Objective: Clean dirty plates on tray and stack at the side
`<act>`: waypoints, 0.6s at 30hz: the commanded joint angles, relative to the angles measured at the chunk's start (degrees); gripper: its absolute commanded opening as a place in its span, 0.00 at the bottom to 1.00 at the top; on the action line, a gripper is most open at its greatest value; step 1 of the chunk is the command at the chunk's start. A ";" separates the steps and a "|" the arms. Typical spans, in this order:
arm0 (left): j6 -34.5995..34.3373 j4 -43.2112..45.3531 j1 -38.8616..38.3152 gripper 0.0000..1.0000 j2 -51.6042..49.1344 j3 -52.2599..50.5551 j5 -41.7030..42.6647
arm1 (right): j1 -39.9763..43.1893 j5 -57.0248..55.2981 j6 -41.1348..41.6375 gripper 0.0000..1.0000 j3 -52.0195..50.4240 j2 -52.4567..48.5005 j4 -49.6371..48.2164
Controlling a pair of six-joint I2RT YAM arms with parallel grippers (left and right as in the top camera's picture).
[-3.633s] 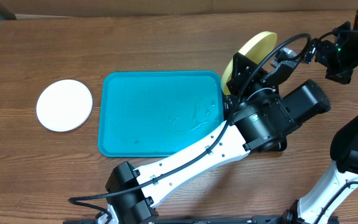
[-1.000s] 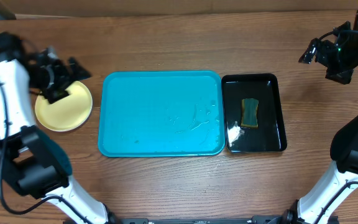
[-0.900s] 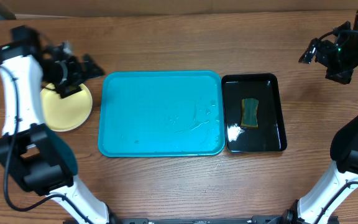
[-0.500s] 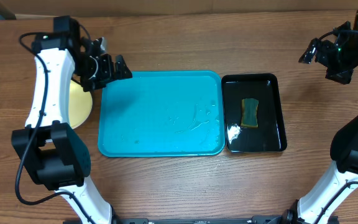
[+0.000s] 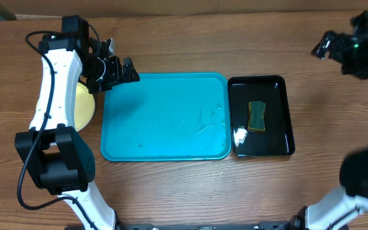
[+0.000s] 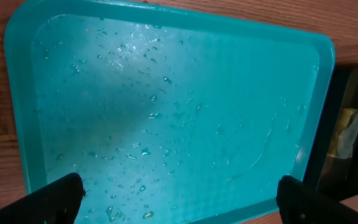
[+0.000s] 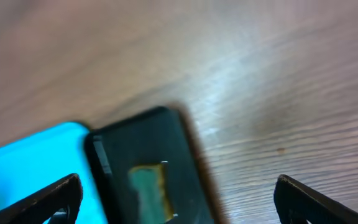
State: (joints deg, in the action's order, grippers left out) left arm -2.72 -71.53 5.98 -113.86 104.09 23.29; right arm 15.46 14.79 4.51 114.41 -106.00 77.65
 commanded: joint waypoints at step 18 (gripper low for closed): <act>1.46 0.02 0.04 1.00 1.03 -0.44 -0.44 | -20.00 -5.27 -3.54 1.00 0.55 62.97 -4.61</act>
State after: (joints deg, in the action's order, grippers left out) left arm -2.72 -71.53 5.98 -113.89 104.09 23.29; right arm -3.77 13.08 2.42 115.50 -47.22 73.34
